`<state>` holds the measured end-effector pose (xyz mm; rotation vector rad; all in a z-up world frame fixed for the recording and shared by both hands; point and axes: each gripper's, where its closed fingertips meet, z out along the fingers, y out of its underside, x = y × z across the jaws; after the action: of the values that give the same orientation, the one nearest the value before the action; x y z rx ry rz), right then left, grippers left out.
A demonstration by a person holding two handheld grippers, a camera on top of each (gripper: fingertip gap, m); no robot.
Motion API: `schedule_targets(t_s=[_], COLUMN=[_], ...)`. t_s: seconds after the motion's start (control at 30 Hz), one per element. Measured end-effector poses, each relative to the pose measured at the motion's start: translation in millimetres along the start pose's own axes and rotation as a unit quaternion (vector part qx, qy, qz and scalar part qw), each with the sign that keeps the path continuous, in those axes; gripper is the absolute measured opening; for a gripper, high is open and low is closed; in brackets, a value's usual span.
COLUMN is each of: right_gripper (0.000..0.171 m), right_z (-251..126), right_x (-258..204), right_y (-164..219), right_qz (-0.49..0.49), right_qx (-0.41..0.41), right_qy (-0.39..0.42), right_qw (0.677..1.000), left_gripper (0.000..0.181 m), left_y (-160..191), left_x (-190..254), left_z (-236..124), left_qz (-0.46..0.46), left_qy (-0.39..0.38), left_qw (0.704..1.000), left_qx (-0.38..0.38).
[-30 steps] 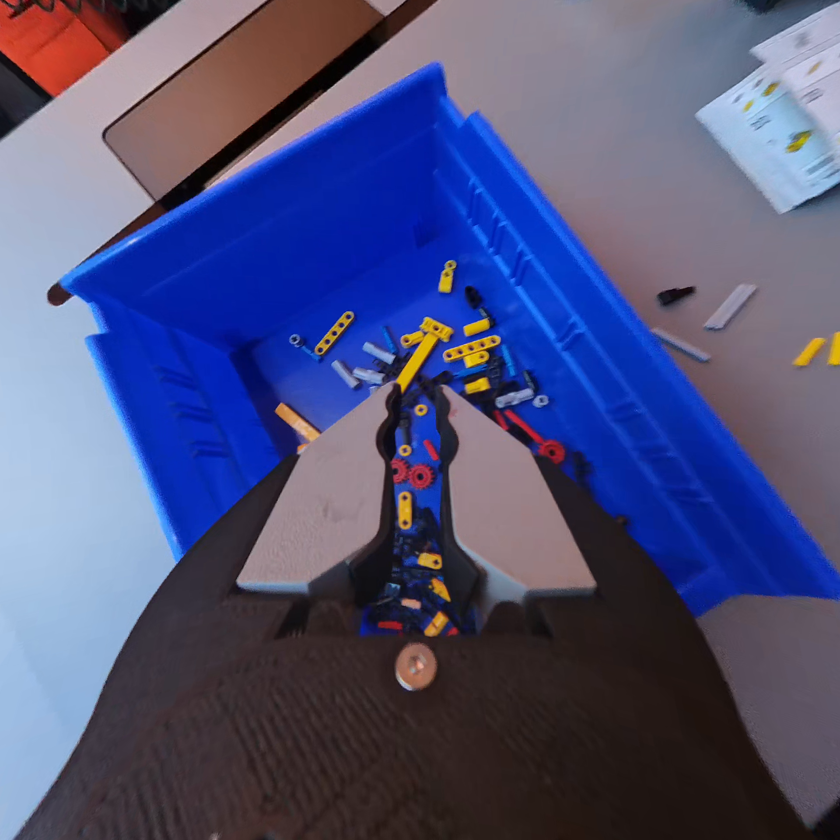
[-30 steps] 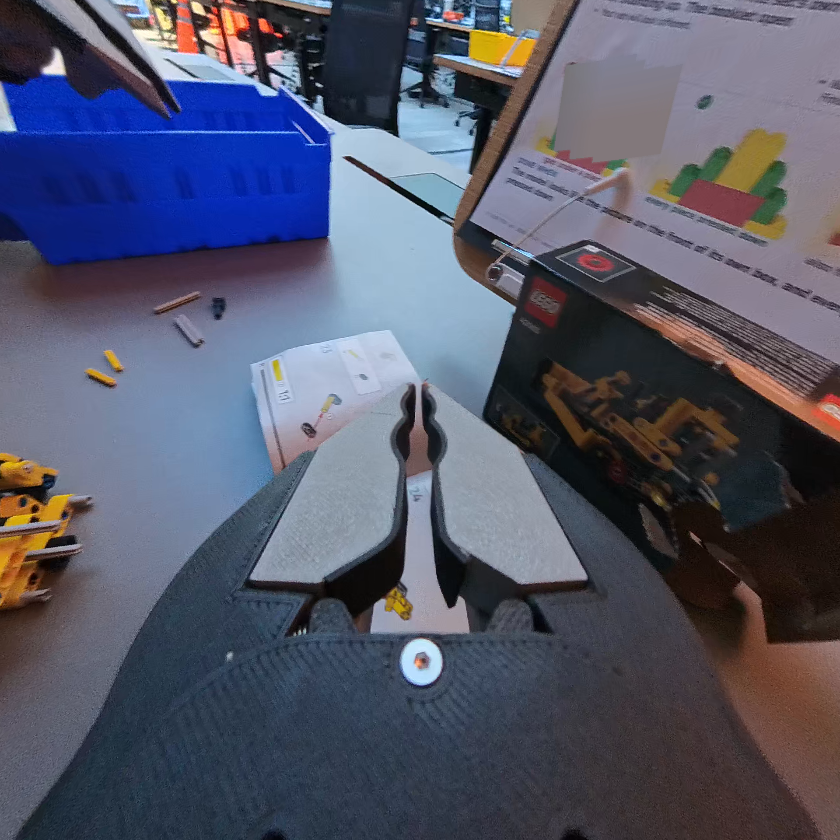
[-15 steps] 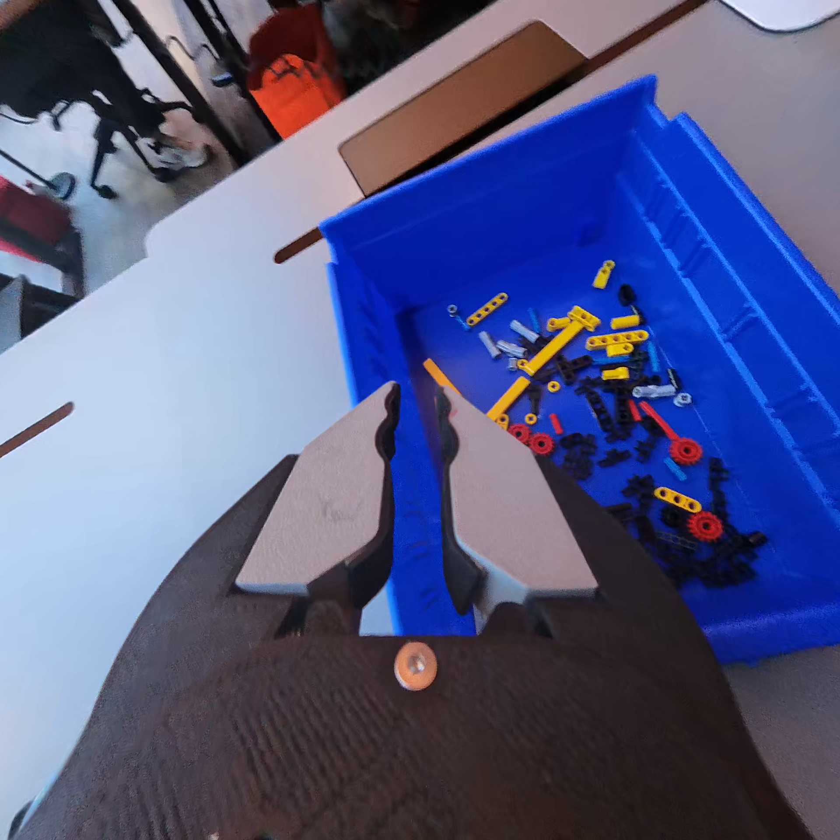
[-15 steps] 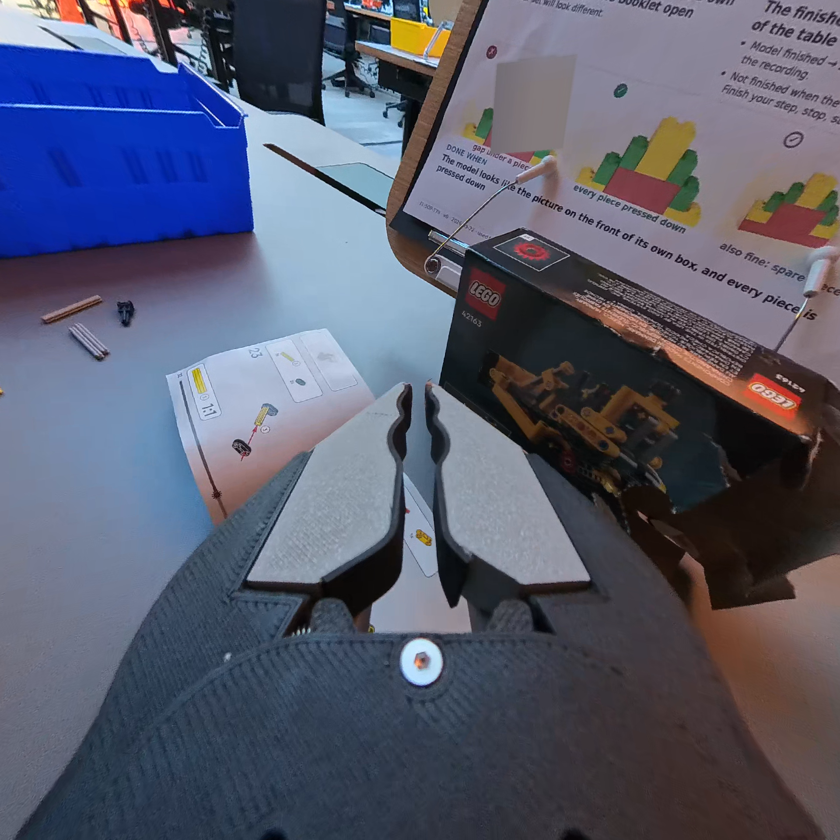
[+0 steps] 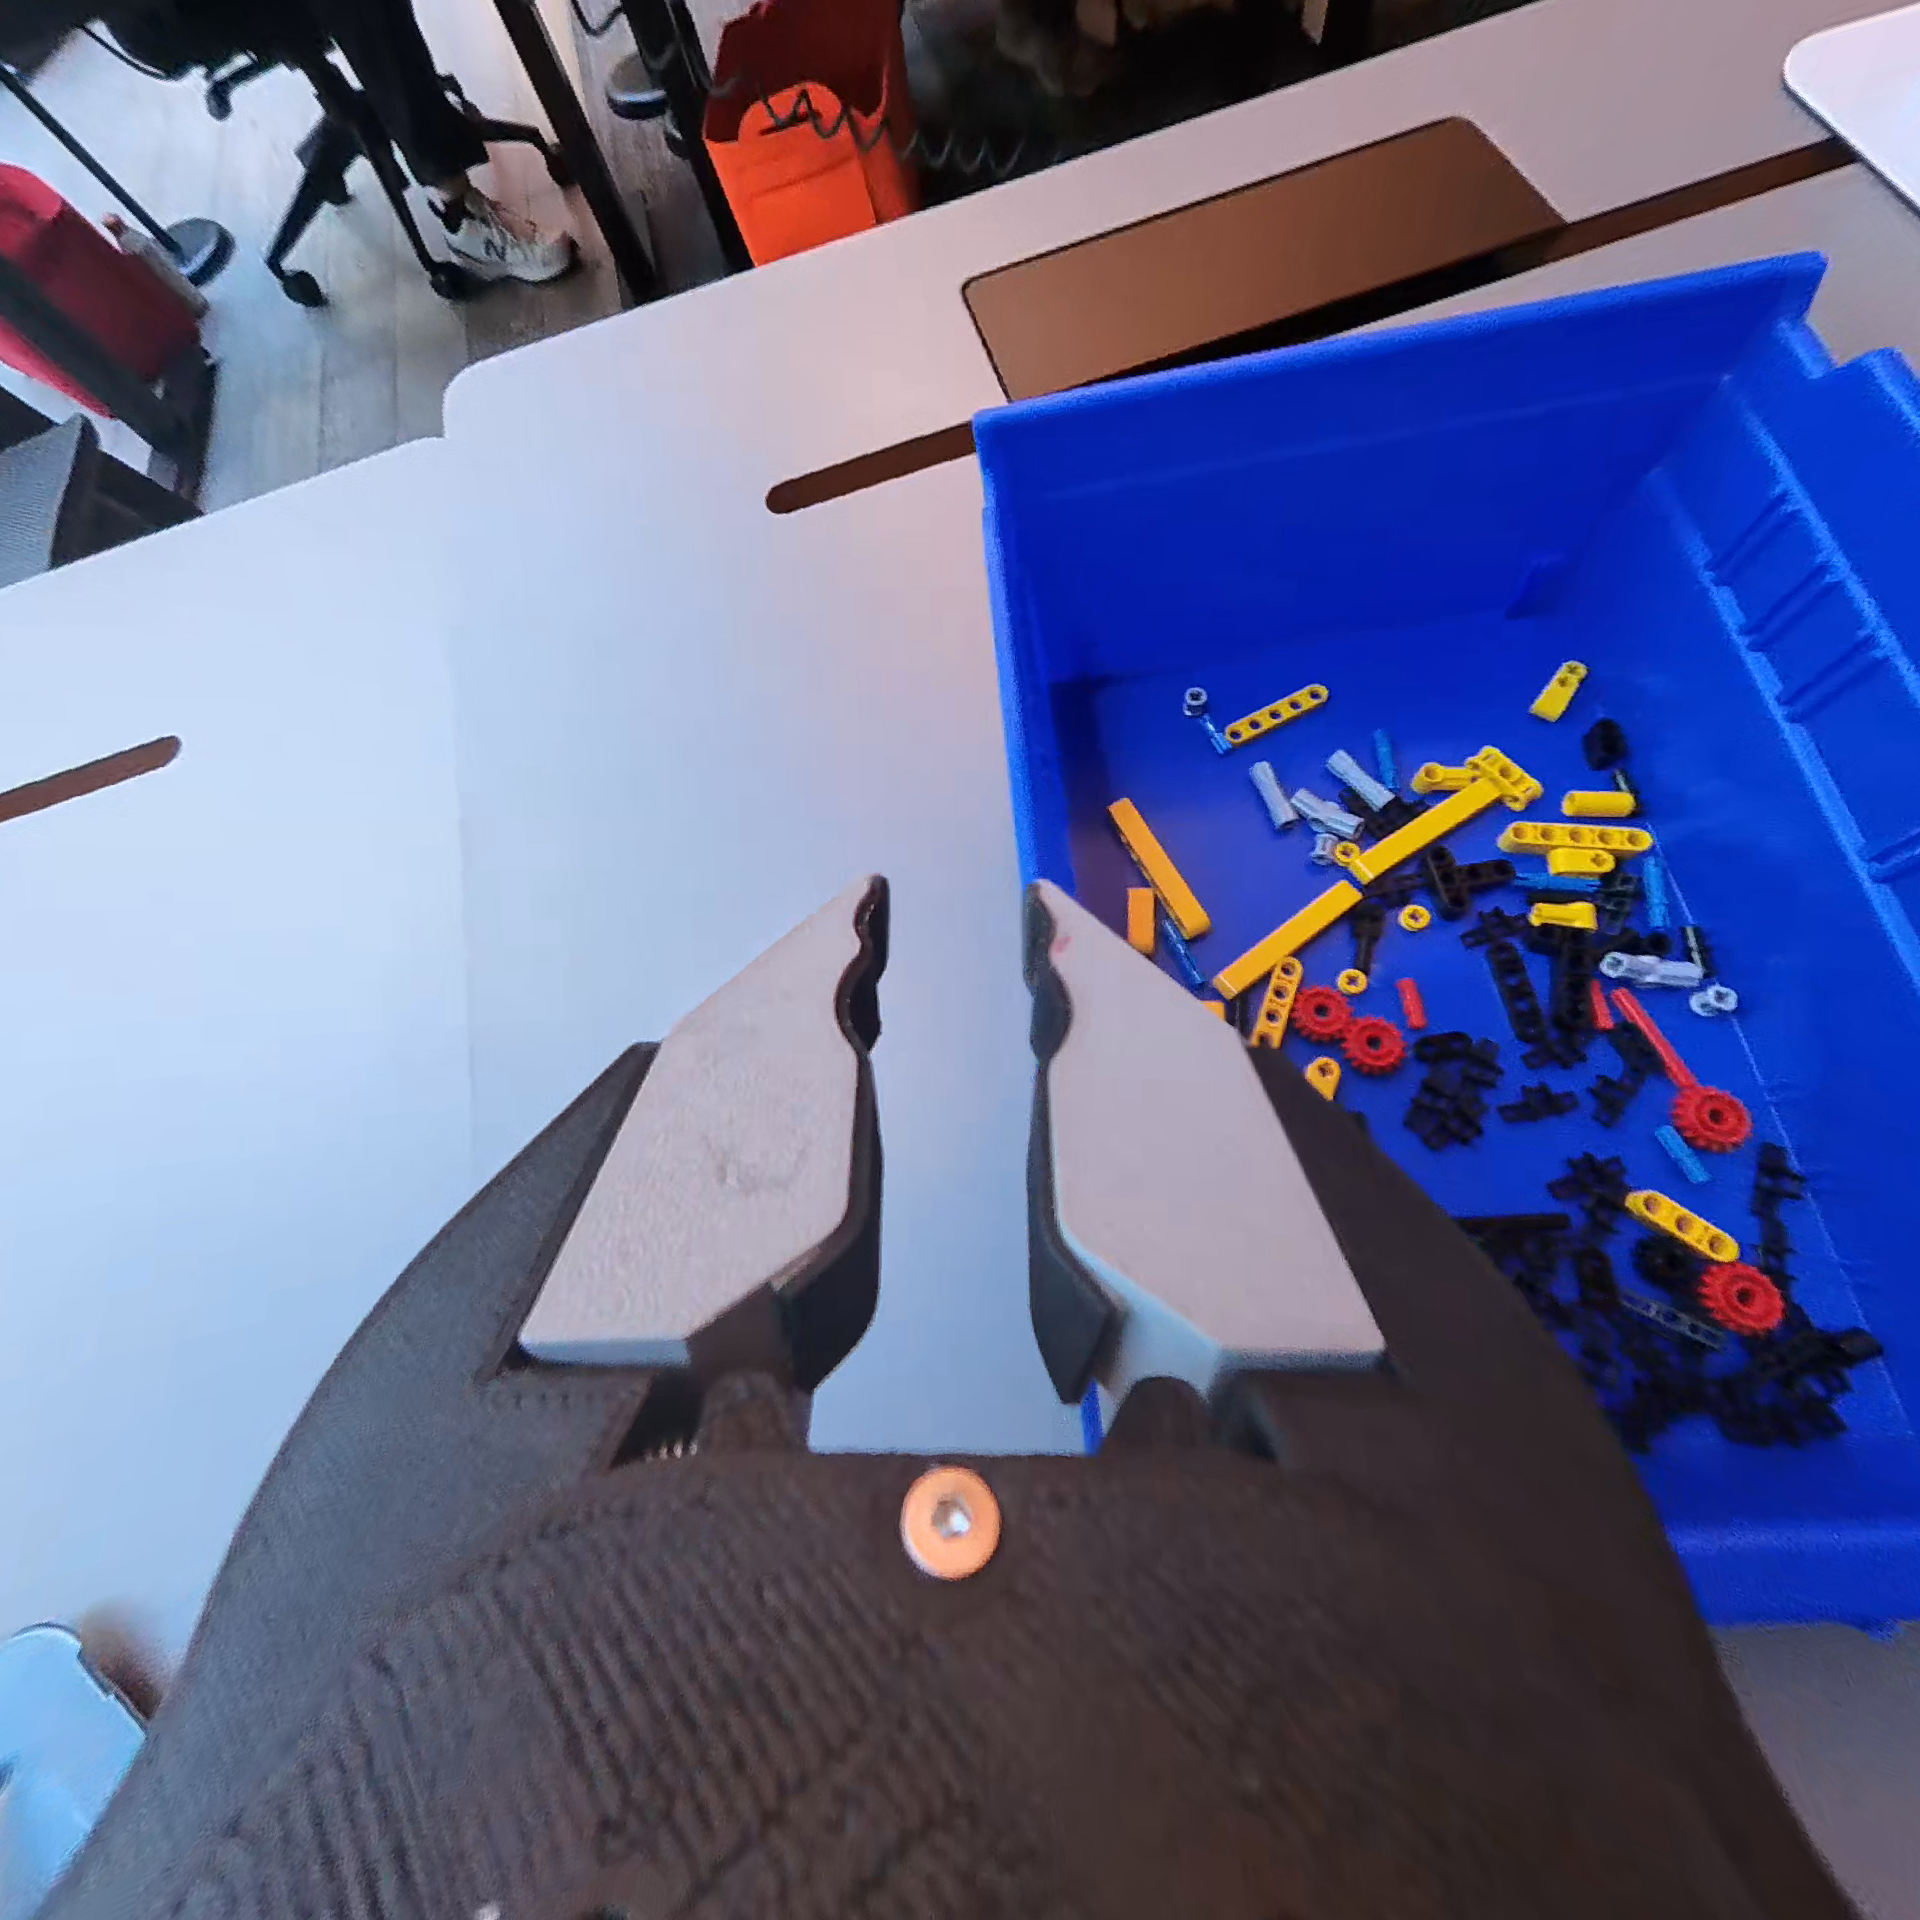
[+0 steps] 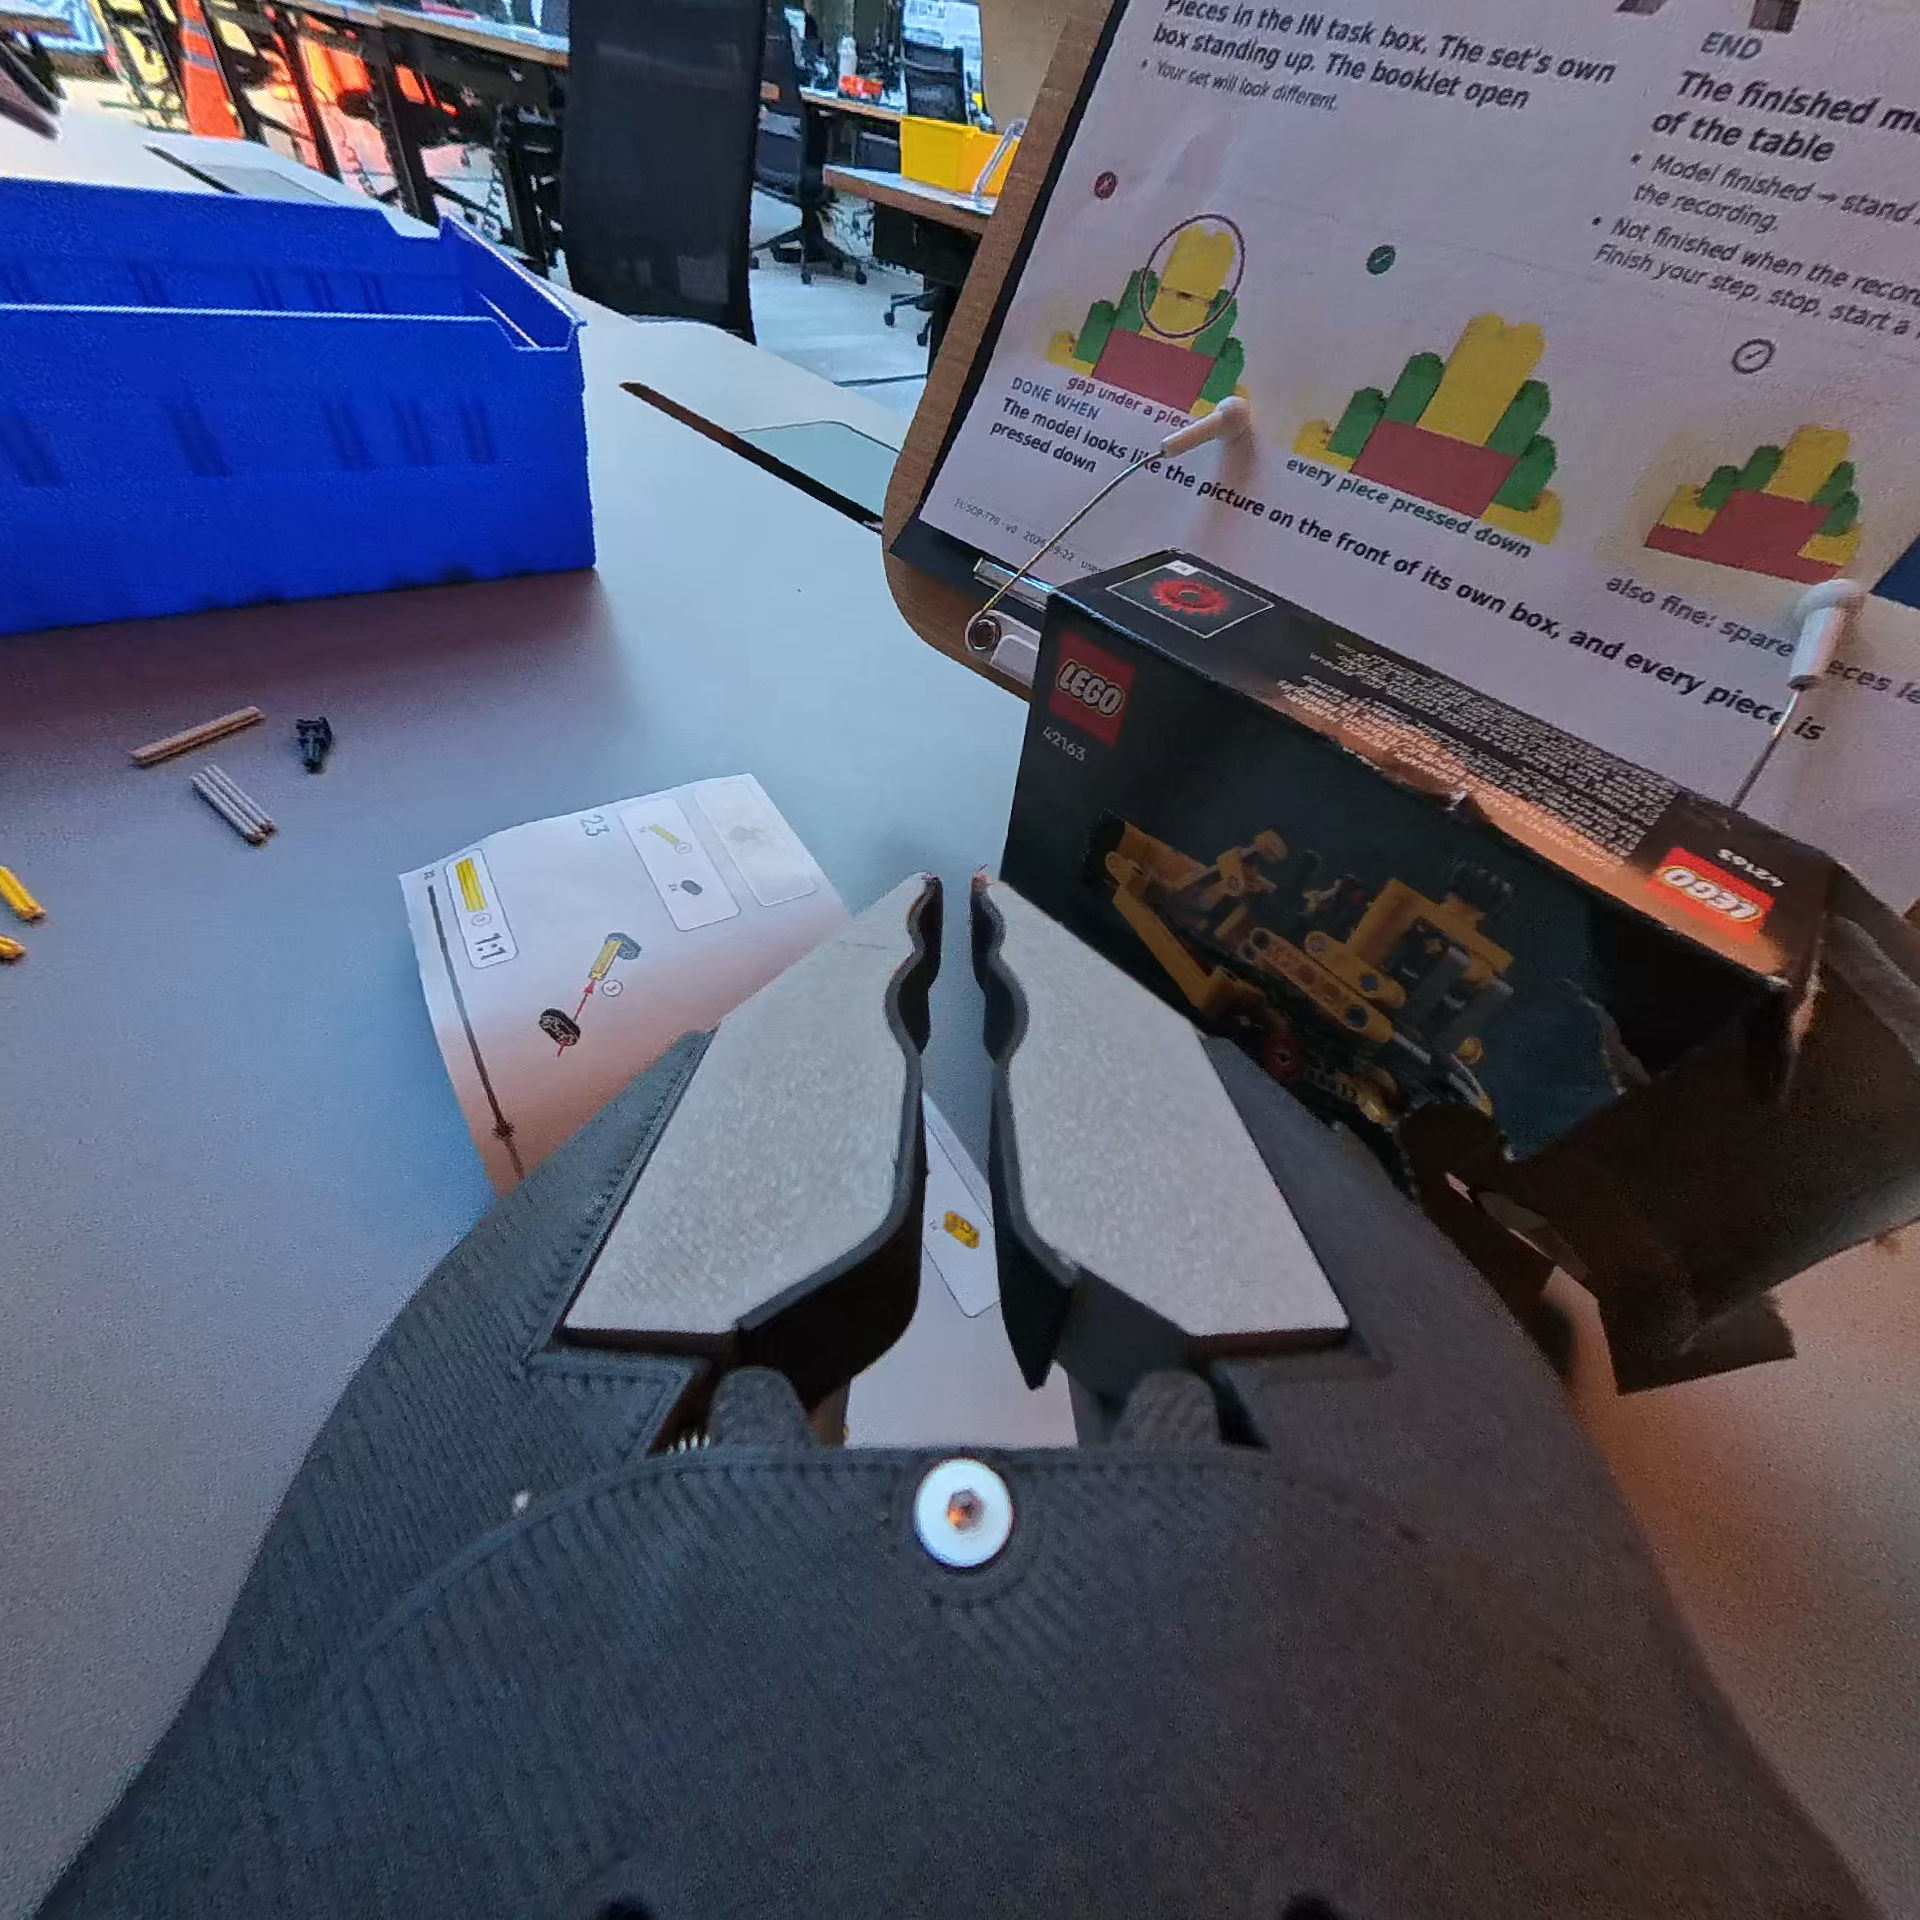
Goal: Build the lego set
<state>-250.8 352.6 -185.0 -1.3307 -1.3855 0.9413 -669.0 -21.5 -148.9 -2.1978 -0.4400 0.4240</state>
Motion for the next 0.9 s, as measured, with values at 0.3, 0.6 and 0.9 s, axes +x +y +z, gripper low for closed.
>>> schedule_targets(t_s=[0.3,0.6,0.9], right_gripper=[0.001,0.001,0.0], right_z=[-0.9,-3.4,-7.1], right_x=[14.4,19.7,26.9], right_y=[0.8,-1.6,-5.1], right_qz=[0.01,-0.004,-0.002], right_qx=[0.009,0.018,0.032], right_qy=[0.023,0.049,0.063], right_qw=[1.0,0.999,0.997], left_gripper=[0.015,0.014,0.013], left_y=[-6.8,-7.3,-2.5], left_x=[0.7,9.7,12.4], left_z=[1.8,6.2,12.3], left_qz=[0.003,-0.003,0.019], left_qy=[-0.003,0.022,0.01], left_qw=[1.0,0.999,1.0], left_qx=[0.026,0.033,0.023])
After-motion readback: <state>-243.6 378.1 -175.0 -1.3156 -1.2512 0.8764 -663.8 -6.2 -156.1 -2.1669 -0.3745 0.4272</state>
